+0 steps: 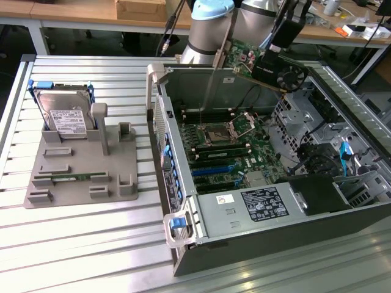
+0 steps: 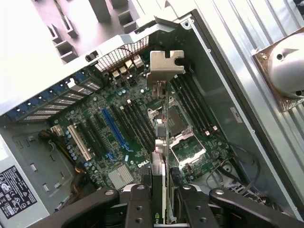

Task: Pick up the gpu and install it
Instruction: 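Insert the gpu into the slot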

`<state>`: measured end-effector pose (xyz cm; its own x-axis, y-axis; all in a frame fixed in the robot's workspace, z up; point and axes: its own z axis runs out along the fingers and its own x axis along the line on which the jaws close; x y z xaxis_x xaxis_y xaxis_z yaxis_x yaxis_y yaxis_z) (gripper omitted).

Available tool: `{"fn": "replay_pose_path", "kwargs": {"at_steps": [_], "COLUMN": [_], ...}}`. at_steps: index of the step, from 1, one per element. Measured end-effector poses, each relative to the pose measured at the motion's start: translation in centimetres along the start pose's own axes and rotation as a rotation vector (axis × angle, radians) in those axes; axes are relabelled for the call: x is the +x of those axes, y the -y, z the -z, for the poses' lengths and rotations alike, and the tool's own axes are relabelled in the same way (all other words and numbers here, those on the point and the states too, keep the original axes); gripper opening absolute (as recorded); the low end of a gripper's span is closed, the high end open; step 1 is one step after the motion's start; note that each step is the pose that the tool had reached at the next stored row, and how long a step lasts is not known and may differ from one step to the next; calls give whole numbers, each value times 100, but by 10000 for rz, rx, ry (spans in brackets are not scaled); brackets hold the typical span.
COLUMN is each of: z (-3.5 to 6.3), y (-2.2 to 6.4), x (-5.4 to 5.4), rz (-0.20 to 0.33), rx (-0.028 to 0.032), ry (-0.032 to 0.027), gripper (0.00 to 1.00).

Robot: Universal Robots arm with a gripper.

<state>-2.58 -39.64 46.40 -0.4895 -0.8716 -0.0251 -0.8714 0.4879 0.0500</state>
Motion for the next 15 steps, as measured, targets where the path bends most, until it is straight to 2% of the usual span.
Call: {"fn": "replay_pose_path", "kwargs": {"at_steps": [15], "z": [-1], "y": [0], "x": [0], "rz": [1138], "rx": [-29], "ry": [-57], "gripper": [26]}}
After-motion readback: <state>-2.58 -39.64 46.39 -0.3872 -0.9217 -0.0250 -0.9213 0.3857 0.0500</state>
